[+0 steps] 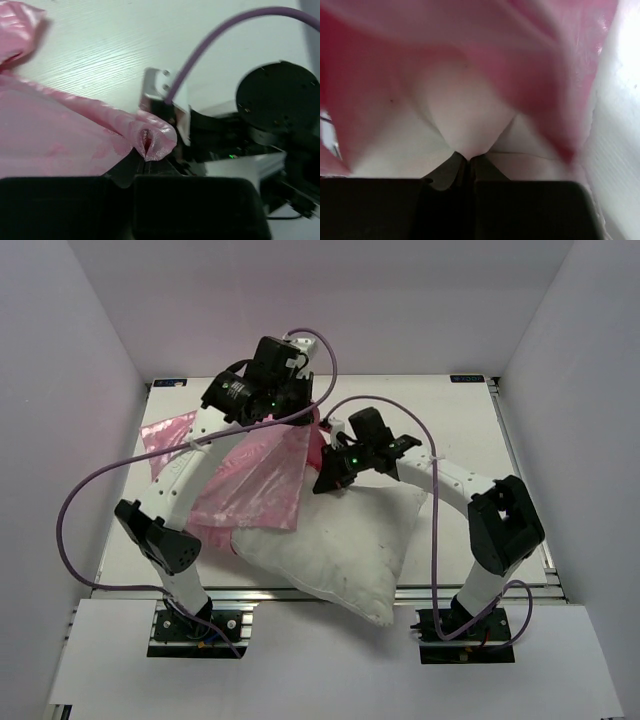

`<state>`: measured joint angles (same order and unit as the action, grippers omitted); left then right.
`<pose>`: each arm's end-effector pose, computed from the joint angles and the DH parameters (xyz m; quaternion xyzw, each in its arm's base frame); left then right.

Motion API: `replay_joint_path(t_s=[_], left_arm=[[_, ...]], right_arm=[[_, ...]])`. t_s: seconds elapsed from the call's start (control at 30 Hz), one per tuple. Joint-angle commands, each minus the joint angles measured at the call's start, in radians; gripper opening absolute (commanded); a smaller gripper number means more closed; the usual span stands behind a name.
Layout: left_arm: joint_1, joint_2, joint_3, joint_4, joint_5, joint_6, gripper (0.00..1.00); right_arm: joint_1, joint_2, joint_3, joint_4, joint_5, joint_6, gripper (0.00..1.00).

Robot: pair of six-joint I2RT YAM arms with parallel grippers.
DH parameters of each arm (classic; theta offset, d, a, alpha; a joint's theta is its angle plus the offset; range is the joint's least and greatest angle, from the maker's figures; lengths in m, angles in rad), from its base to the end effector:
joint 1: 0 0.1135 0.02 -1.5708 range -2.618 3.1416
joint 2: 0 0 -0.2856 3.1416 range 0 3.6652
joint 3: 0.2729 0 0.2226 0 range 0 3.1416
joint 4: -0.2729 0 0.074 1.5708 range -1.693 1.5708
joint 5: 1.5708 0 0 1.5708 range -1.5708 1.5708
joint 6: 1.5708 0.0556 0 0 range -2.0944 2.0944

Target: Put the pillow into the pillowcase

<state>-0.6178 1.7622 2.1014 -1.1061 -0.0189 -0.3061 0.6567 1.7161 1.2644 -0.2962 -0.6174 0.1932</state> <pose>0.2858 -0.2018 0.4319 0.1392 0.9097 -0.1666 0.3541 0.2717 0.2501 0.2753 -0.3188 0.8220 0.4108 0.2323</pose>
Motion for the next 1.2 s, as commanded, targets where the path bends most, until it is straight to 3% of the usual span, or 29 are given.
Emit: replay_joint_path(t_s=[0.0, 0.07, 0.23, 0.27, 0.43, 0.47, 0.63, 0.73, 0.83, 0.87, 0.97, 1.07, 1.17], left_arm=[[-0.008, -0.102, -0.010, 0.129, 0.215, -0.131, 0.00], [-0.007, -0.153, -0.046, 0.196, 0.235, -0.180, 0.00], [-0.007, -0.225, -0.223, 0.365, 0.312, -0.263, 0.00], [-0.007, -0.242, -0.280, 0.478, 0.330, -0.307, 0.00], [-0.007, -0.375, -0.698, 0.802, 0.321, -0.425, 0.00], [-0.007, -0.386, -0.740, 0.874, 0.310, -0.442, 0.00], [0.009, -0.377, -0.837, 0.927, 0.222, -0.458, 0.00], [0.042, -0.377, -0.911, 1.003, 0.200, -0.508, 0.00], [0.079, -0.363, -0.983, 1.078, 0.226, -0.560, 0.00], [0.093, -0.340, -0.989, 1.077, 0.232, -0.570, 0.00], [0.096, -0.311, -1.003, 1.079, 0.264, -0.567, 0.00], [0.095, -0.287, -1.024, 1.088, 0.295, -0.568, 0.00], [0.095, -0.268, -1.043, 1.098, 0.316, -0.567, 0.00]], right_arm=[[-0.017, -0.030, 0.096, 0.213, -0.050, 0.190, 0.00], [-0.069, -0.058, 0.167, 0.375, -0.006, 0.271, 0.00], [-0.143, -0.021, 0.423, 0.459, 0.129, 0.446, 0.00], [-0.143, -0.033, 0.431, 0.506, 0.157, 0.457, 0.00], [-0.111, -0.052, 0.350, 0.536, 0.228, 0.453, 0.00], [-0.106, -0.053, 0.317, 0.536, 0.220, 0.437, 0.00], [-0.068, -0.073, 0.089, 0.505, 0.248, 0.264, 0.00], [-0.077, -0.073, 0.043, 0.451, 0.252, 0.134, 0.00], [-0.113, -0.111, -0.016, 0.422, 0.204, 0.000, 0.29], [-0.130, -0.128, -0.034, 0.420, 0.165, -0.035, 0.46], [-0.216, -0.242, -0.049, 0.396, -0.011, -0.187, 0.67], [-0.270, -0.366, -0.027, 0.318, -0.035, -0.326, 0.73], [-0.304, -0.444, 0.015, 0.264, 0.051, -0.310, 0.76]])
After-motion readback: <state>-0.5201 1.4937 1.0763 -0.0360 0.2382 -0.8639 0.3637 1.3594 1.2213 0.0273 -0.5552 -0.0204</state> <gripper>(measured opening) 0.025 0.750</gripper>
